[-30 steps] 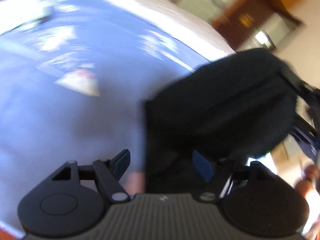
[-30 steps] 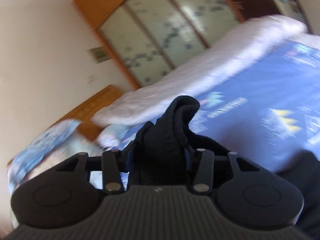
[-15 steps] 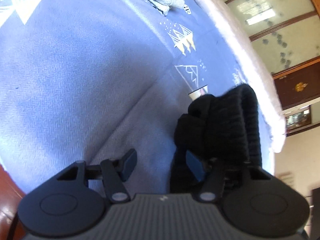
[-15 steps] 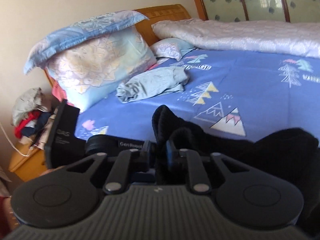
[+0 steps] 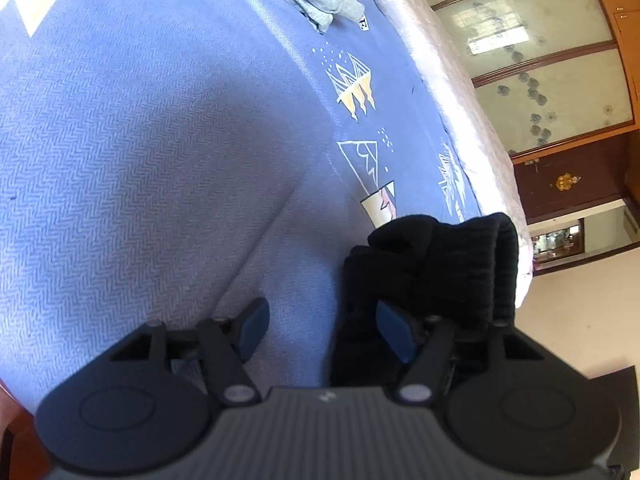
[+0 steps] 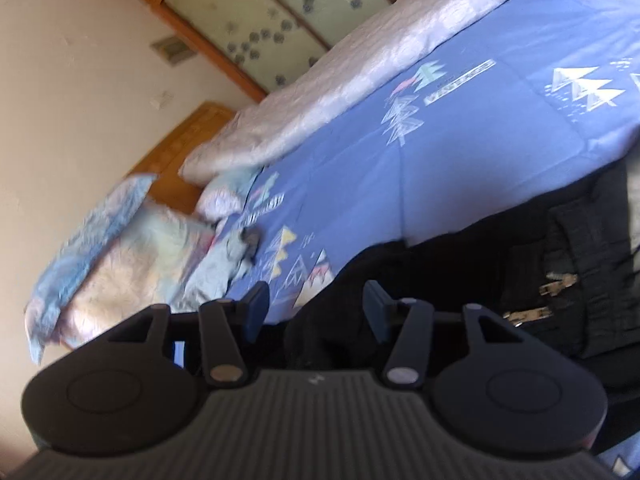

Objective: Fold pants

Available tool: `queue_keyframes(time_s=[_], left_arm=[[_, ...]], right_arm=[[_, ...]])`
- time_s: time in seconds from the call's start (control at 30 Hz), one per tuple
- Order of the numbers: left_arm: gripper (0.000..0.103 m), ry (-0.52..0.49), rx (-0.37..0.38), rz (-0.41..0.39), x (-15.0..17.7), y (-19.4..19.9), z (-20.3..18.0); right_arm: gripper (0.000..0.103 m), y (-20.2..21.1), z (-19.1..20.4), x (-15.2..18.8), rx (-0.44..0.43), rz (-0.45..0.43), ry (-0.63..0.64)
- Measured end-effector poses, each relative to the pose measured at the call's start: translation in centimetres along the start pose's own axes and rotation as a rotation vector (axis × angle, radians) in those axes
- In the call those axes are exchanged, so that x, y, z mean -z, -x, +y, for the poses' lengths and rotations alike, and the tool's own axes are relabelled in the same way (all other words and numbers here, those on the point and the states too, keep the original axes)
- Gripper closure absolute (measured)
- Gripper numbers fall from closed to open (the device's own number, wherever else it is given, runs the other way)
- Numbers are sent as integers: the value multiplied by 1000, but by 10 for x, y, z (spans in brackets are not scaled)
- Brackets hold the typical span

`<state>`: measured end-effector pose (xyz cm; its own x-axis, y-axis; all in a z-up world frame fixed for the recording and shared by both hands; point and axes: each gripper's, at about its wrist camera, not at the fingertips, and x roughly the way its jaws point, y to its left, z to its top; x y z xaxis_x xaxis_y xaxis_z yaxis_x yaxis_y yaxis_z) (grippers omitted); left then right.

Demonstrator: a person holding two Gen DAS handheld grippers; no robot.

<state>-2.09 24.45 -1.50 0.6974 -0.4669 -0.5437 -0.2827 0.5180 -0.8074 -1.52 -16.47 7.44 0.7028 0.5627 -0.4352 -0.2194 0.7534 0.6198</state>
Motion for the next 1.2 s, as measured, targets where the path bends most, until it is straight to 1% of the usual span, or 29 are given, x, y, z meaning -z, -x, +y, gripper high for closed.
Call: queue_keyframes(time_s=[0.1, 0.13, 0.2, 0.23, 0.27, 0.3, 0.37, 0.5, 0.57, 0.63, 0.7, 0.77, 0.83, 0.9, 0.93, 0.97, 1.0, 1.07, 1.1, 1.13, 1.2], left_arm=[[41, 3, 18, 10, -2, 0, 3], [38, 6, 28, 13, -3, 0, 4], [36, 12, 49, 13, -7, -1, 6], [35, 13, 56, 11, -9, -2, 7], [35, 14, 62, 10, -11, -3, 8], [35, 21, 67, 8, -12, -4, 9], [35, 40, 87, 7, -14, -3, 14], [34, 57, 113, 5, -17, -1, 21], [33, 62, 119, 2, -17, 0, 22], [29, 58, 116, -5, -16, -1, 20], [27, 54, 113, -8, -14, -3, 15], [27, 64, 118, -2, -12, -6, 13], [26, 85, 129, 0, -10, -7, 14], [25, 99, 130, -10, -9, -8, 15], [25, 106, 132, -15, -9, -8, 16], [25, 116, 137, -18, -9, -8, 17], [25, 126, 144, -17, -10, -7, 18], [25, 146, 142, -17, -11, -6, 21], [25, 153, 148, -19, -12, -5, 23], [26, 158, 156, -16, -13, -4, 25], [26, 158, 162, -12, -17, -3, 28]], right_arm=[[44, -15, 8, 15, 95, 53, 28], [43, -18, 6, 21, 104, 71, 19], [43, -29, 1, 33, 100, 139, -5], [52, -36, 1, 37, 86, 187, -7], [88, -44, 4, 41, 52, 245, -7], [90, -48, 9, 42, 36, 271, -3], [91, -36, 24, 36, -28, 251, 23], [91, 20, 49, 9, -153, 179, 39], [91, 50, 59, 4, -236, 151, 69], [91, 64, 65, 6, -277, 155, 71], [91, 61, 70, 7, -282, 175, 62], [90, 44, 79, 2, -284, 205, 71], [90, 16, 94, -6, -290, 260, 98], [90, -27, 109, -15, -314, 348, 94], [88, -50, 116, -19, -310, 381, 85], [82, -76, 126, -22, -285, 407, 82], [77, -97, 134, -22, -248, 416, 93], [38, -134, 143, -20, -188, 443, 85], [38, -141, 144, -18, -166, 440, 70], [37, -139, 142, -16, -166, 415, 61], [38, -119, 139, -12, -225, 343, 96]])
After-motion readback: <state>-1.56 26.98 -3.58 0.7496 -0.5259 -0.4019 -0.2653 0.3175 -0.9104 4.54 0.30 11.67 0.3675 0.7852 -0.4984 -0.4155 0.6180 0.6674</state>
